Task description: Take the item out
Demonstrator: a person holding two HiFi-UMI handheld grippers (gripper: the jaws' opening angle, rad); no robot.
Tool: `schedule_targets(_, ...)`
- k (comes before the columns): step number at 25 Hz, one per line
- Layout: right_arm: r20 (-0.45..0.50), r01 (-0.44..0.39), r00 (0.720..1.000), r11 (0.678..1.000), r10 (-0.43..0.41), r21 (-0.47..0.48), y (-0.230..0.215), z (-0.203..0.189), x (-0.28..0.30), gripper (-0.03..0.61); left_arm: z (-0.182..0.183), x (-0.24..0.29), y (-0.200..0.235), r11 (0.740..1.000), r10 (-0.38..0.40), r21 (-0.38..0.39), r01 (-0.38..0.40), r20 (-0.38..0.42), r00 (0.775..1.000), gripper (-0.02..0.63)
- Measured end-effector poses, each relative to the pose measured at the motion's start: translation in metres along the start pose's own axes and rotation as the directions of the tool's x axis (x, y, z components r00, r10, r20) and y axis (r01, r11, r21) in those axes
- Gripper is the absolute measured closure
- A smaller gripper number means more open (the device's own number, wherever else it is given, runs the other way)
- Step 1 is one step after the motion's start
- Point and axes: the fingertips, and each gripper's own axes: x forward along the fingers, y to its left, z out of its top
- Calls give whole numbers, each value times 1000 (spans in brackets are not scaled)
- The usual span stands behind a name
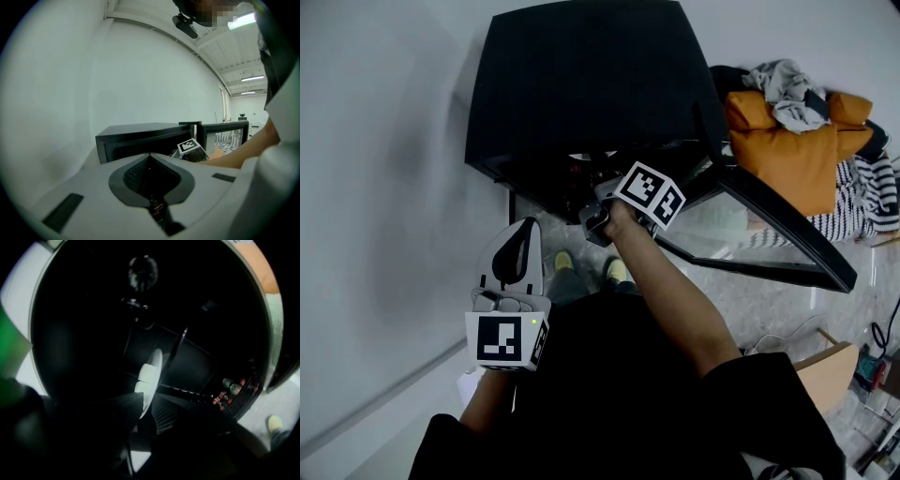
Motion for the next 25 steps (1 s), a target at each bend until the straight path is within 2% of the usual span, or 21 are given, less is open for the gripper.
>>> schedule_targets(6,29,-10,1000,999,8,51,4,3,-3,558,2,-3,1,1000,3,0,-3,5,1000,606)
schedule_targets(11,32,-13,999,985,7,171,-1,0,-6,560,1,-2,1,1000,-1,1,1,5,1000,606)
schedule_targets(20,-54,2,999,982,8,191,2,-15,-30,560,2,2,4,1000,-8,-2,8,4,1000,606)
schedule_targets(25,-136,-9,990,987,31,160,7,-19,-64,560,1,5,3,1000,-12,-13,12,5,1000,606)
